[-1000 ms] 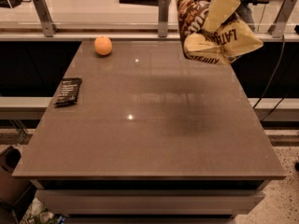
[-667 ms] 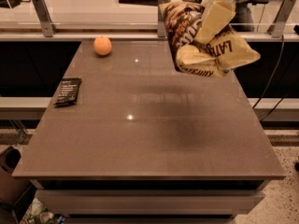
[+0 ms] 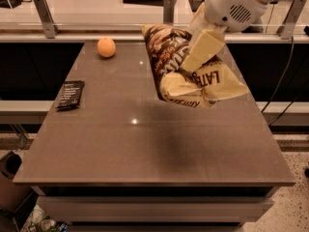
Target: Move brown chip bag near rxbar chocolate
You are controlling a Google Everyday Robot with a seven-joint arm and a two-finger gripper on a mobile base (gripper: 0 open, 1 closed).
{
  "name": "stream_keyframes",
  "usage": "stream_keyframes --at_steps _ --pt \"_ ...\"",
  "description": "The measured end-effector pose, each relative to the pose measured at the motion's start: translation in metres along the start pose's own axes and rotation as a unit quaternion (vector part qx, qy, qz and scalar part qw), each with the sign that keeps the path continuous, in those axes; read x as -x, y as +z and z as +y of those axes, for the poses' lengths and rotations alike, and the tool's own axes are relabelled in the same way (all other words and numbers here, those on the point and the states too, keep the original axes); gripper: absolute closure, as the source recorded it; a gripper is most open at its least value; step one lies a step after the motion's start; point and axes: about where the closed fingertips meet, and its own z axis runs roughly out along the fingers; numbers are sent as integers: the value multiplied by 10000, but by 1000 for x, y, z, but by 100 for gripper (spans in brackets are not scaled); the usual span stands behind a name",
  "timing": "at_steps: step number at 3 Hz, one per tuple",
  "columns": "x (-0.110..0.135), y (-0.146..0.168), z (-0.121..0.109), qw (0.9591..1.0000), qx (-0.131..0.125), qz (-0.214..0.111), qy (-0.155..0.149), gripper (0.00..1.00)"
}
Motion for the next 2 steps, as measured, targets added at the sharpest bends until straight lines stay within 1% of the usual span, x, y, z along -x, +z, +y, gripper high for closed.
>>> stream_keyframes --at_steps 1,2 --pt "13 26 3 9997 105 -218 42 100" --pt "30 51 5 9984 295 -473 -21 100"
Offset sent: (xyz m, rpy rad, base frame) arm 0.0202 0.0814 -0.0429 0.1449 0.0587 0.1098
